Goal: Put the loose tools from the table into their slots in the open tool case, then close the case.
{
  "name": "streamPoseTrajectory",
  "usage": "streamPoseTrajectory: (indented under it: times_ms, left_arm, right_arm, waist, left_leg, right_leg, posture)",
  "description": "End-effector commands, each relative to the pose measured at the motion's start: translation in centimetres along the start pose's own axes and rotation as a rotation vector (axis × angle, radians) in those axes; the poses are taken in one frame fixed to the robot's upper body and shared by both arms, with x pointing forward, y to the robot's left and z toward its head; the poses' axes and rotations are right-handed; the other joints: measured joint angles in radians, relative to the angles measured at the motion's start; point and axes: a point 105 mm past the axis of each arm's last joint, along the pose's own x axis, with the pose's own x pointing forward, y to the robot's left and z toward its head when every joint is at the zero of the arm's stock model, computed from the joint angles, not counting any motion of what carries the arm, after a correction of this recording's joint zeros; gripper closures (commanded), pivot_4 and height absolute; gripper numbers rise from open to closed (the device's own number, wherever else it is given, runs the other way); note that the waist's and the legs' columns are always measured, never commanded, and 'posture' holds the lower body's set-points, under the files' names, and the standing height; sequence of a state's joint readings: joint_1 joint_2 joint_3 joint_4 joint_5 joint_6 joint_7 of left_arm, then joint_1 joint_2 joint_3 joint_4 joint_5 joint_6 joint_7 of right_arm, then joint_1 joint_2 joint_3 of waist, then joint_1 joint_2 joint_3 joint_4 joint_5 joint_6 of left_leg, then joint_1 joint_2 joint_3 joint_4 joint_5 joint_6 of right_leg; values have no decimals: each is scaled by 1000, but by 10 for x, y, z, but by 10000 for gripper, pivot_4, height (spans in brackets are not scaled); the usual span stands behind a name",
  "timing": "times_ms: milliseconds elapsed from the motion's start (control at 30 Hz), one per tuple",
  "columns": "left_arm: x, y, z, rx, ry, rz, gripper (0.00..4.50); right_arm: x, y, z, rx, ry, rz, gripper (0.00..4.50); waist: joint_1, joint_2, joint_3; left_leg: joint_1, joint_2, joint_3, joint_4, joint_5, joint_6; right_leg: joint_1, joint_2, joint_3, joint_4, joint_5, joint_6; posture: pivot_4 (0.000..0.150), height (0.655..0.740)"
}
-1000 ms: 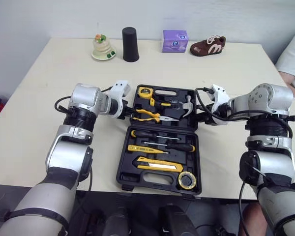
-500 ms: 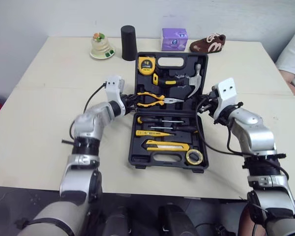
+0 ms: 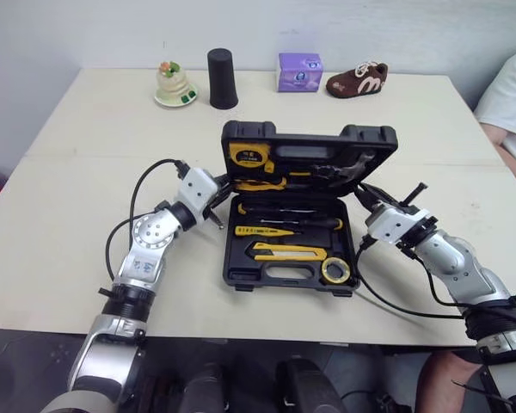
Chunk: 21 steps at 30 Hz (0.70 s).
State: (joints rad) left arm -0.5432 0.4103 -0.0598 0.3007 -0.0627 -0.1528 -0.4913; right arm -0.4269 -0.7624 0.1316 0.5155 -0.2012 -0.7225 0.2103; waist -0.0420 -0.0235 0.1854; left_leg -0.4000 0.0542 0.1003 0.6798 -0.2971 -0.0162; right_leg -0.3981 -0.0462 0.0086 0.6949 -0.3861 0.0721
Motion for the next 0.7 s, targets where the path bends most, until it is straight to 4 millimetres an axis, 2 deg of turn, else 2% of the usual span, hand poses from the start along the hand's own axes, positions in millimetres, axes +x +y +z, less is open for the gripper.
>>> streamPoseTrajectory:
  times_ms: [33, 100, 200, 267, 333, 400, 500, 567, 633, 700]
  left_arm:
    - [-26, 22, -4, 6, 26, 42, 19931]
    - [-38, 28, -9, -31, 64, 52, 11147]
    - [-72, 37, -21, -66, 155, 7, 11075]
    - [-91, 44, -31, -101, 226, -18, 11075]
    - [-97, 48, -36, -118, 267, -27, 11075]
    - [-90, 52, -33, -148, 256, -20, 11075]
    - [-74, 55, -24, -175, 208, -7, 11075]
    - [-64, 53, -20, -201, 182, -17, 11075]
    - [-47, 41, -14, -244, 152, -83, 16267]
    - [-30, 28, -12, -258, 154, -160, 22613]
  right_arm:
    - [-36, -8, -33, 77, 172, 5, 35893]
    - [-45, -9, -31, 114, 185, 15, 25725]
    - [-73, -1, -30, 171, 246, 119, 11487]
    - [-98, -1, -33, 273, 316, 128, 11487]
    - [-118, -1, -31, 345, 352, 140, 11487]
    - [-136, 7, -19, 457, 350, 206, 11487]
    - [-149, 14, -2, 550, 332, 270, 11487]
    - [-153, 15, 6, 621, 340, 271, 16378]
    - [-155, 24, 24, 729, 326, 325, 22678]
    - [-156, 39, 39, 784, 323, 419, 32193]
  waist:
    - [16, 0, 0]
    - [22, 0, 0]
    - [12, 0, 0]
    - [8, 0, 0]
    - [11, 0, 0]
    - [13, 0, 0]
    - [25, 0, 1]
    - [22, 0, 1]
    - [18, 0, 0]
    - [19, 0, 0]
  left_leg:
    - [3, 0, -2, 0, 0, 1]
    - [10, -1, -4, 0, -2, 4]
    - [13, -2, -4, -2, -4, 6]
    - [14, -2, -4, -3, -4, 5]
    - [16, -1, -4, -8, -3, 4]
    - [18, -1, -4, -13, -1, 3]
    - [25, -4, -7, -17, -3, 7]
    - [30, -3, -7, -18, -4, 7]
    - [31, -3, -6, -18, -5, 8]
    - [30, -3, -7, -18, -3, 5]
  right_leg:
    - [5, 0, -1, -2, 0, 0]
    - [15, -2, -3, -7, 0, 0]
    - [21, -3, -3, -12, 1, 2]
    - [22, -2, -2, -12, 1, 2]
    - [22, -1, -3, -14, 1, 2]
    - [23, -1, -3, -17, 1, 2]
    - [31, -1, -3, -18, 1, 2]
    - [38, -1, -3, -22, 1, 2]
    - [40, -1, -3, -26, 2, 4]
    - [40, -1, -3, -27, 2, 4]
  posture:
    - [1500, 7341]
    - [1500, 7341]
    - [1500, 7341]
    - [1500, 7341]
    - [1500, 7341]
    - [1500, 7341]
    - [1500, 7341]
    - [1500, 7341]
    - [1500, 7341]
    - [1500, 7341]
